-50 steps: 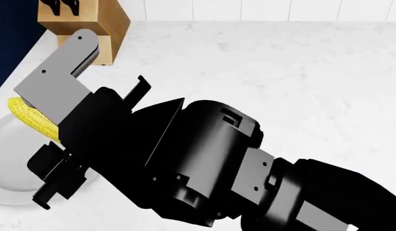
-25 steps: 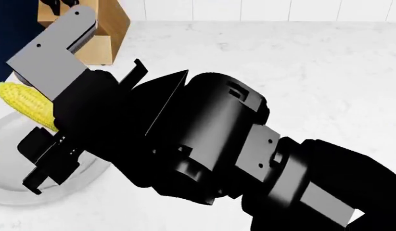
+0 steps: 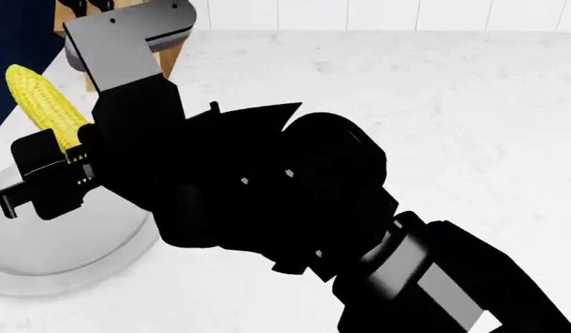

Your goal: Pick the corn from the top rack in the oven and place it on the plate on the counter.

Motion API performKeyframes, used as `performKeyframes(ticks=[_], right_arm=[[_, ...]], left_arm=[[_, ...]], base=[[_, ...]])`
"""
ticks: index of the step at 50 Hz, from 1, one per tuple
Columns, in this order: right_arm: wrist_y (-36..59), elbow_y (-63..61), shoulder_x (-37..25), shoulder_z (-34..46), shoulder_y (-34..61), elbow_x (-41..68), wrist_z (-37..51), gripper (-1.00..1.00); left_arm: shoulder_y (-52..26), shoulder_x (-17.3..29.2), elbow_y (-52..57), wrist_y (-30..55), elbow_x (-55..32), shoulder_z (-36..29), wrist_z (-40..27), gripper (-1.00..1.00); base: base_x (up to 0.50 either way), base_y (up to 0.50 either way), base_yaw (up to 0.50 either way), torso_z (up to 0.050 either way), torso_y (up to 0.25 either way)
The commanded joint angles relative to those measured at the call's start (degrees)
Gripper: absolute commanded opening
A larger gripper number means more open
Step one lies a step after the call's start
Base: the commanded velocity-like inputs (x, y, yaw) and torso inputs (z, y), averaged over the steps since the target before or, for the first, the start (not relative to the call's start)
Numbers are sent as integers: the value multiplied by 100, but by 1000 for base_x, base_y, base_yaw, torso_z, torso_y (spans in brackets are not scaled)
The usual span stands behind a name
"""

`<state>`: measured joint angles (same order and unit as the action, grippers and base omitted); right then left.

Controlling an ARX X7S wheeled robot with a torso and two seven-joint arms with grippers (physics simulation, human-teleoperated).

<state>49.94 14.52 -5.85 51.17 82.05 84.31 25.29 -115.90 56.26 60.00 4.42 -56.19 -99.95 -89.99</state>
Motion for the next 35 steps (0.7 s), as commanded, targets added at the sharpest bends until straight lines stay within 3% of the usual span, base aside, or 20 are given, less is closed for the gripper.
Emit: performKeyframes(ticks=[1,35], right_arm=[[-82,96,77,-30,-79,-4,31,-100],[-135,4,124,421,-234,-173,-87,-100]], left_arm=[[-22,27,0,-22,26,-47,0,100],[224,312,0,-294,531,-366,0,100]], base=[[0,0,0,0,0],[0,0,0,0,0]])
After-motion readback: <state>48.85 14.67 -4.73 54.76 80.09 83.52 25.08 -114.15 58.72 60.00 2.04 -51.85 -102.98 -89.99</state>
